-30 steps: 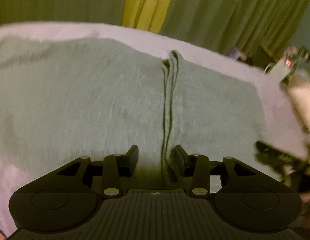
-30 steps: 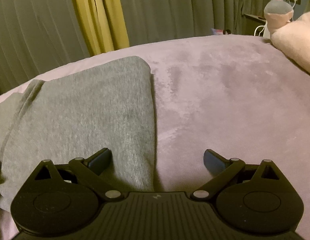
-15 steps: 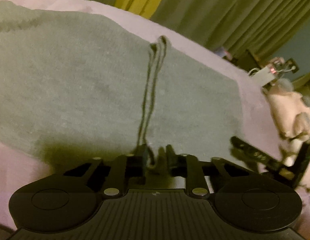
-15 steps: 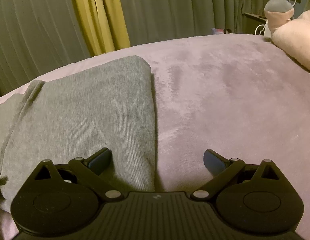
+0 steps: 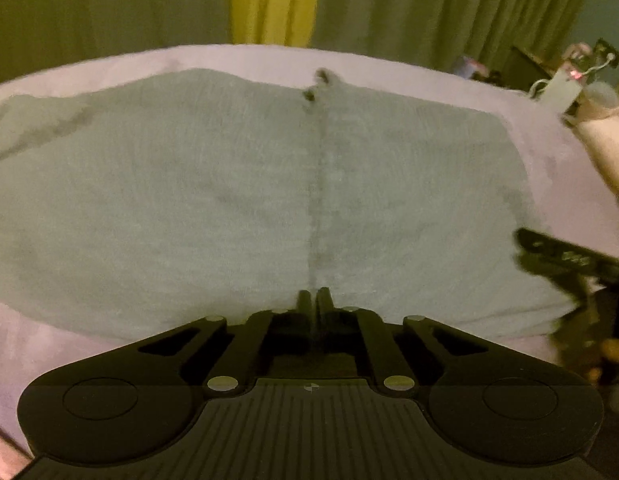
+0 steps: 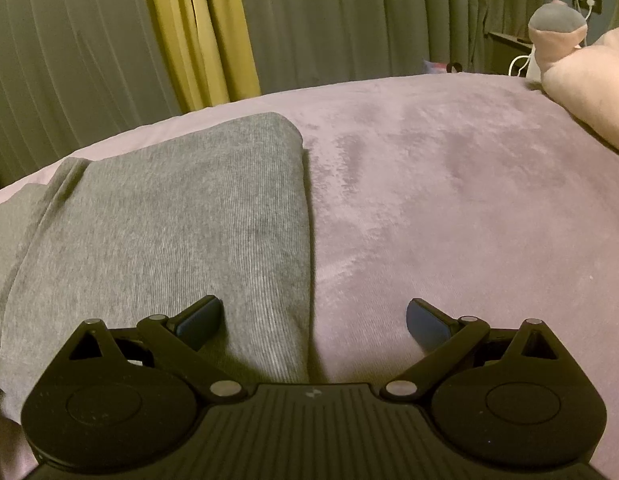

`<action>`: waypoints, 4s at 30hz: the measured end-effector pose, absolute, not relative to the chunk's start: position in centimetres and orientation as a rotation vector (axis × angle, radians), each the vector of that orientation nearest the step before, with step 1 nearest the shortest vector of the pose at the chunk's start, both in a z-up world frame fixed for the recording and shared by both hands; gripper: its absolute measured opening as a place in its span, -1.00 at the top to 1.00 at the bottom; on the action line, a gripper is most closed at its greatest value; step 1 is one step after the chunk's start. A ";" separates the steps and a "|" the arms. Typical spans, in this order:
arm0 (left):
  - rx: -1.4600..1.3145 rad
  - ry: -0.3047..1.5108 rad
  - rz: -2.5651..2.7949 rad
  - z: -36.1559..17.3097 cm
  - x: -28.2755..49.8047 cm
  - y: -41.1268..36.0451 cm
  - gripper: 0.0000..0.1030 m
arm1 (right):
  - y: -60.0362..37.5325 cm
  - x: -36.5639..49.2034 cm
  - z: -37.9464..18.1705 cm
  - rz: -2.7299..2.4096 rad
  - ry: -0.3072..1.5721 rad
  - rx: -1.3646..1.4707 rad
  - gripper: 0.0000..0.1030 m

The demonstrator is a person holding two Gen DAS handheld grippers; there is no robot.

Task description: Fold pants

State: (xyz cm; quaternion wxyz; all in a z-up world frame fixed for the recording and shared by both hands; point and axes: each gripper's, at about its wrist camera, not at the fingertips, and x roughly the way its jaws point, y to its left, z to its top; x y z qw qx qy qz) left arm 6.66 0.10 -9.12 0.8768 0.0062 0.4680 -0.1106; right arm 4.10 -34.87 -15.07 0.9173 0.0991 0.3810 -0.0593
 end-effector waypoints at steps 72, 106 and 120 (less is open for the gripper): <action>0.009 0.491 -0.344 -2.5 7.4 -3.1 -0.19 | -34.4 1.9 -12.5 -0.179 0.618 0.293 -0.91; -0.518 0.857 0.290 -10.4 3.1 14.4 -0.95 | -27.5 6.3 -12.4 0.058 0.785 0.600 -0.38; -0.544 0.912 0.306 -10.9 4.1 14.3 -0.97 | -26.2 10.5 -12.3 0.096 0.904 0.573 -0.68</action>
